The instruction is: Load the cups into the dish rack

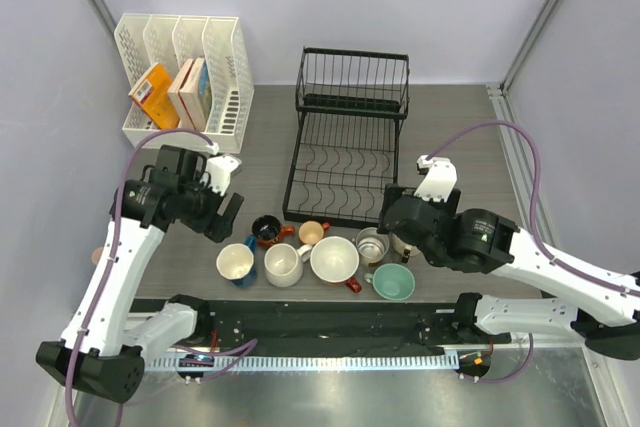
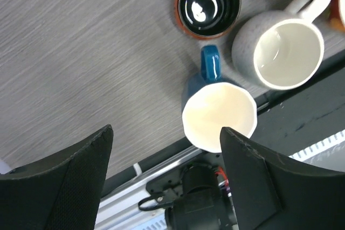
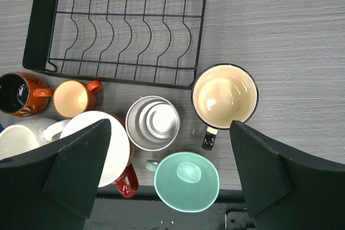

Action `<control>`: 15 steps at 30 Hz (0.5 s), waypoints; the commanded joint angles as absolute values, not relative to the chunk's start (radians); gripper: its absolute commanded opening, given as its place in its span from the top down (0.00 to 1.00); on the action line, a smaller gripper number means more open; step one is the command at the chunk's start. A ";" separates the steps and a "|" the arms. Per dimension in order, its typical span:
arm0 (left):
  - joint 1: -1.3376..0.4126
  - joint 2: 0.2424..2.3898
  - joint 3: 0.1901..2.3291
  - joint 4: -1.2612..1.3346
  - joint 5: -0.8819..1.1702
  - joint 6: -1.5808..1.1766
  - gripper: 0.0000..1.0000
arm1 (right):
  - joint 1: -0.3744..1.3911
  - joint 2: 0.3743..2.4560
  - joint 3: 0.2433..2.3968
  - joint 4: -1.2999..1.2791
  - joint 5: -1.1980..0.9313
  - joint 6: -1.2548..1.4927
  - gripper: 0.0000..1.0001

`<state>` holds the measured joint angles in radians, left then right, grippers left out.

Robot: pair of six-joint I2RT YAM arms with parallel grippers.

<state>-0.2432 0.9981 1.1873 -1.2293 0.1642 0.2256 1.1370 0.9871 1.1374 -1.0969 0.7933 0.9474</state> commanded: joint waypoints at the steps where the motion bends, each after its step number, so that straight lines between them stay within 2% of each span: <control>1: -0.255 1.006 1.186 -1.288 0.155 0.377 0.19 | 1.141 0.966 1.140 -1.086 0.830 0.988 0.03; 7: -0.264 0.973 1.034 -1.262 0.091 0.462 0.20 | 1.141 0.937 1.124 -1.088 0.830 1.003 0.04; 15: -0.278 0.968 0.960 -1.244 0.123 0.459 0.20 | 1.141 0.966 1.137 -1.078 0.831 1.005 0.04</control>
